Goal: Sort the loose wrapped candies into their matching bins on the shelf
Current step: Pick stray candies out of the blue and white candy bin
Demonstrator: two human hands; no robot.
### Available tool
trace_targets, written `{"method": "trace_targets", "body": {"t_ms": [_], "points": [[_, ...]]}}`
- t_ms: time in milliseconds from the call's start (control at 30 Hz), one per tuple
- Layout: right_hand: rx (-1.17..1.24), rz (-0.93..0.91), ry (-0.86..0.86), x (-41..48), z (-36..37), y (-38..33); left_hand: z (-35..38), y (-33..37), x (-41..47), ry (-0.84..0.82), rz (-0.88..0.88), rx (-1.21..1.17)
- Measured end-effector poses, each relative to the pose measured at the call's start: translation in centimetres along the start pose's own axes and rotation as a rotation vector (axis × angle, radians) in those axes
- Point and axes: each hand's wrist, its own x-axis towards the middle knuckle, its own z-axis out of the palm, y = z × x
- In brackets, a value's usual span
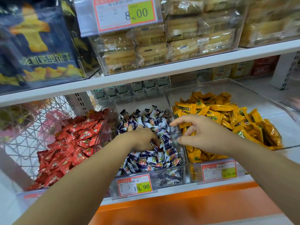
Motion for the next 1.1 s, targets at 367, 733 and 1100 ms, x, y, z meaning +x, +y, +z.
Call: {"method": "trace_targets", "body": {"t_ms": [367,733,1100], "points": [[-0.017,0.02,0.016,-0.2,0.1,-0.3,0.6,-0.6,-1.1,0.145,0.07,-0.223],[-0.054,0.034,0.023,-0.2,0.2,-0.7,-0.9,0.2,-1.4,-0.152,0.07,-0.383],[-0.029,0.051,0.031,0.0,0.4,-0.6,-0.6,0.2,-3.0,-0.062,0.116,-0.368]]}}
